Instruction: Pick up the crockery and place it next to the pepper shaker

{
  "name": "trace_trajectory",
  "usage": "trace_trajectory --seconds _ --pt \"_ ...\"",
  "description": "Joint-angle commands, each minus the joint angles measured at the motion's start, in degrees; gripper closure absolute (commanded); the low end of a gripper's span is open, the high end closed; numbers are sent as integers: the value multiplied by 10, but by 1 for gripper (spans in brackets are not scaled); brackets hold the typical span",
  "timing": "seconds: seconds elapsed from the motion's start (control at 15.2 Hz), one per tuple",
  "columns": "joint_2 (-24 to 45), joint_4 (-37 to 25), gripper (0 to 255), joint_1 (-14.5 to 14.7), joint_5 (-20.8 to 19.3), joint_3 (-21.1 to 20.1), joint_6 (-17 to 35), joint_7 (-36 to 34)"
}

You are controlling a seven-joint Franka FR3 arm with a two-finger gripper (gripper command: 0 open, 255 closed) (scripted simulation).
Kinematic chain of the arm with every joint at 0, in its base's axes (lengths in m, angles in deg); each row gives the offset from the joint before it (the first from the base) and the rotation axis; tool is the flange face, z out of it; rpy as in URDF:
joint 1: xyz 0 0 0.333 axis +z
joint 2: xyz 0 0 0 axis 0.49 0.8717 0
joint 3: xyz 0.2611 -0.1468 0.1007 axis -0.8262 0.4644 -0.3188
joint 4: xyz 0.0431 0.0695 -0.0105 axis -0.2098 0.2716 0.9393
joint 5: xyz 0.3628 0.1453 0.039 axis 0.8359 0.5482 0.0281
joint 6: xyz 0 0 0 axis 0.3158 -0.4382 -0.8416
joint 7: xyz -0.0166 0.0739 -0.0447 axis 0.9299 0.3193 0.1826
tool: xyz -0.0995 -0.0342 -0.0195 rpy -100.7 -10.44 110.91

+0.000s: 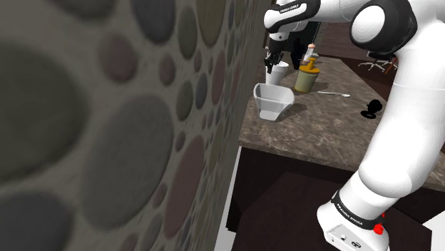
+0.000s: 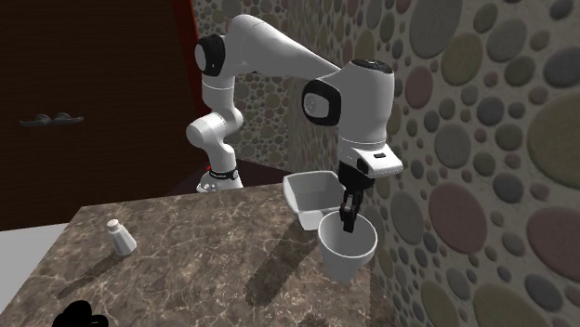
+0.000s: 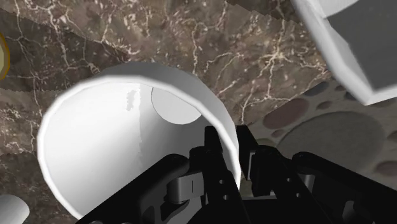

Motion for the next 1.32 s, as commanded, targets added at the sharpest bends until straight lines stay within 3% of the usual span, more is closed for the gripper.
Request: trace_trajectory --seconds 0.0,1.25 --pt "-2 -12 255 0 -1 0 -14 -1" --pt "14 -182 255 -9 6 3 -168 10"
